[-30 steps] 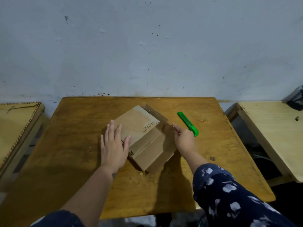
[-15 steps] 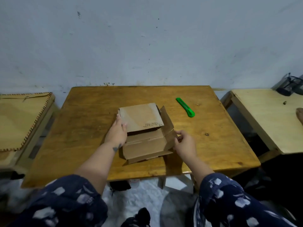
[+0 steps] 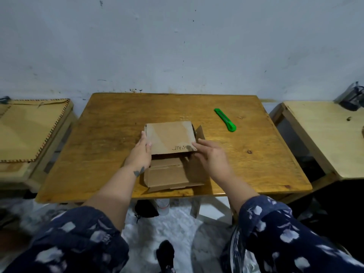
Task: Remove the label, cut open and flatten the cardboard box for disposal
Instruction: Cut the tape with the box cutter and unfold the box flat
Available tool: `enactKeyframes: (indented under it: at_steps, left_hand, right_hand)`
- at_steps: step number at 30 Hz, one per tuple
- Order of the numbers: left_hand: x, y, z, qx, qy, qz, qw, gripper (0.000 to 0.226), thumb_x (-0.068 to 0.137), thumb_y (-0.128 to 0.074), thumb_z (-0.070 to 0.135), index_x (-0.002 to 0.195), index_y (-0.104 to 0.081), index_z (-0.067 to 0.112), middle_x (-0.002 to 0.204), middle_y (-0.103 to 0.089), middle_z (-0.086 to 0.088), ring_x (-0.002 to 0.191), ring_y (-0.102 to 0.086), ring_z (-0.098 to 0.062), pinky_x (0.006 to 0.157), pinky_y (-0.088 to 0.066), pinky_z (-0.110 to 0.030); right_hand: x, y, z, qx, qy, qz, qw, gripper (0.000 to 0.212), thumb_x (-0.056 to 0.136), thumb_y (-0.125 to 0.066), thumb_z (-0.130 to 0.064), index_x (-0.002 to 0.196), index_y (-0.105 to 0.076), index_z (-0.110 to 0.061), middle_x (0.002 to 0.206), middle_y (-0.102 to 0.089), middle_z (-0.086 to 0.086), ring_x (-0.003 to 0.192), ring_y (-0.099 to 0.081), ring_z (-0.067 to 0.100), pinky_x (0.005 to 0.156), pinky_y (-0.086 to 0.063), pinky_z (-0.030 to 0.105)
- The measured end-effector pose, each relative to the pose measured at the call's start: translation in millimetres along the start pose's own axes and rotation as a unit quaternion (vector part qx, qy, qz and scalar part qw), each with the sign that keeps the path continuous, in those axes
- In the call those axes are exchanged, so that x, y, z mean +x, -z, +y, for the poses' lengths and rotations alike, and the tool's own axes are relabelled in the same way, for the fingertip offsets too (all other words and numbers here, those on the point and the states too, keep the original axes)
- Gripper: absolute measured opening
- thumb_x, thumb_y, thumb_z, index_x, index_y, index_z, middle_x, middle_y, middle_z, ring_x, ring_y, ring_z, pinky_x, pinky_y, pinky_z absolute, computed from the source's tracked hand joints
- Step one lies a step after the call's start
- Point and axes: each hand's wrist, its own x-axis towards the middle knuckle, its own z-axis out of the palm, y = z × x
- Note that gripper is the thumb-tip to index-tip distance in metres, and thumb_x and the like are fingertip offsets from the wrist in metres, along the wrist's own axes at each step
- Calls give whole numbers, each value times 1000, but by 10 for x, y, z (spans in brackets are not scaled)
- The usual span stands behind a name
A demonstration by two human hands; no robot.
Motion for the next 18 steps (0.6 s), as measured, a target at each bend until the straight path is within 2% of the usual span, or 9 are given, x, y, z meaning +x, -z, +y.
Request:
enactKeyframes:
  at_steps: [3,7,10,11,14,16,18]
  left_hand:
    - [-12,-17,-51,-22,-2,20,1000,52,102,-17,41,151,-2,34,148,-41,-7,123,-48,-30,90,-41,-35]
    - [-41,-29,-129,-54,-34,61,996,48,101,-16,45,149,-12,43,147,-43,2,123,-50,-25,85,-43,-31]
    - [-38,-19,-157,-52,-59,82,994,46,102,-19,41,148,-16,44,146,-44,8,114,-56,-22,73,-44,-26]
    - [-21,-10,-152,-47,-61,88,993,46,102,-20,39,148,-17,43,144,-47,8,113,-57,-21,74,-45,-26]
    - [64,23,-91,-33,-59,90,994,47,102,-22,36,149,-21,35,146,-45,6,125,-50,-18,94,-43,-30]
    - [117,19,-64,-12,-68,89,994,48,102,-22,38,150,-22,32,148,-42,6,128,-47,-18,95,-42,-31]
    - [170,21,-52,-3,-77,85,993,48,102,-21,39,150,-20,33,150,-39,9,128,-47,-17,93,-43,-31]
  right_hand:
    - [139,-77,-28,-42,-48,-74,995,39,92,-58,-21,130,-55,-29,144,-47,-1,131,-45,21,109,-37,34]
    - [243,-143,1,-9,-46,-3,999,31,91,-59,-19,121,-63,-24,134,-57,1,119,-58,17,105,-42,28]
    - [325,-131,-14,44,-44,62,996,28,91,-59,-16,117,-66,-20,128,-62,4,116,-60,17,105,-41,27]
    - [367,-116,-48,57,-45,77,994,27,91,-58,-16,117,-66,-20,127,-63,4,116,-60,16,105,-42,28]
    - [597,-64,-194,110,-48,125,985,30,91,-58,-13,120,-64,-18,122,-66,4,112,-62,15,101,-44,24]
    - [811,-40,-282,151,-69,163,973,36,91,-58,-10,126,-60,-19,116,-68,3,101,-65,14,90,-47,20]
    - [1025,-30,-336,193,-105,178,959,42,91,-58,-8,130,-56,-22,114,-68,3,97,-66,15,86,-51,25]
